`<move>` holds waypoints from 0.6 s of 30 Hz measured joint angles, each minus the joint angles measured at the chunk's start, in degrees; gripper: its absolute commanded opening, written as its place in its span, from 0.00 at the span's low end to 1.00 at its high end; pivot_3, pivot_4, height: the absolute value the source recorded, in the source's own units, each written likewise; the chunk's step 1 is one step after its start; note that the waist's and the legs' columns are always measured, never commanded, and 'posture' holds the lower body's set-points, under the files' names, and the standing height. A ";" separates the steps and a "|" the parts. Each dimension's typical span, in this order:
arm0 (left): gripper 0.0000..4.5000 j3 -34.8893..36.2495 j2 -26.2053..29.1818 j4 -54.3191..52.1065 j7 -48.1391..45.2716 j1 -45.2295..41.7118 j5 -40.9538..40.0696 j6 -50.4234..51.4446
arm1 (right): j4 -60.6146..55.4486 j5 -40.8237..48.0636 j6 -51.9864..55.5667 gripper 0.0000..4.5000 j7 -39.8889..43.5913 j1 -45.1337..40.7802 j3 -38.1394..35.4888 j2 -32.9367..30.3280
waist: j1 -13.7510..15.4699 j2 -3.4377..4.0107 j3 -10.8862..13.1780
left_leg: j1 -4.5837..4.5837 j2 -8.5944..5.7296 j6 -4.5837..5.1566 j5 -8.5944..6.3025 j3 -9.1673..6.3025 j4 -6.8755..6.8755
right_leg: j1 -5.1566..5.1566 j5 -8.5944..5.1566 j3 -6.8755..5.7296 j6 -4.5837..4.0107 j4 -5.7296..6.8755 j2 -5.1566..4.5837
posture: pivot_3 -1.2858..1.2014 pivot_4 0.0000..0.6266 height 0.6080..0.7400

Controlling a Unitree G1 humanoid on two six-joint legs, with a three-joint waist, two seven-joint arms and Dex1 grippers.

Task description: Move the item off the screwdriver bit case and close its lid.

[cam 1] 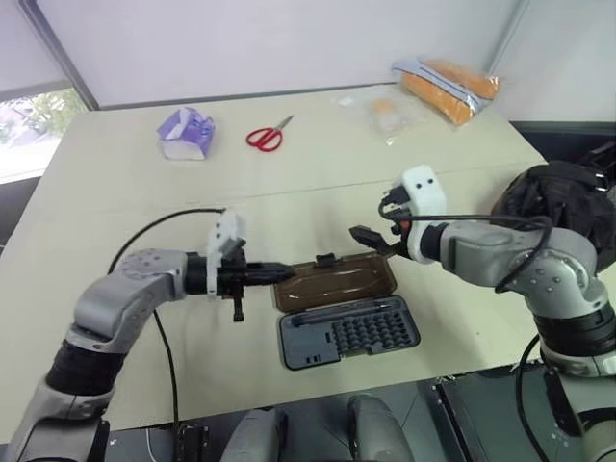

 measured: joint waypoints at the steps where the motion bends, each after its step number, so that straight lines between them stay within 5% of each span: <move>1: 0.00 -1.38 -0.28 1.04 -1.16 -0.19 0.79 -0.66 | 0.00 -2.21 -0.42 1.00 2.00 -0.11 0.77 -0.18 | 0.00 0.00 0.00 | -0.01 0.00 0.00 0.00 -0.01 0.00 | -0.01 0.00 0.00 0.00 0.00 0.00 | 0.52 0.24 1.00; 18: 0.00 -8.77 -0.02 1.07 -11.00 1.48 5.56 -4.21 | 4.79 -26.14 -4.86 1.00 20.37 -1.16 5.62 6.49 | 0.04 0.00 0.00 | -0.01 0.01 -0.01 0.00 -0.05 0.01 | -0.03 0.00 0.02 0.00 0.01 -0.02 | 0.52 0.24 1.00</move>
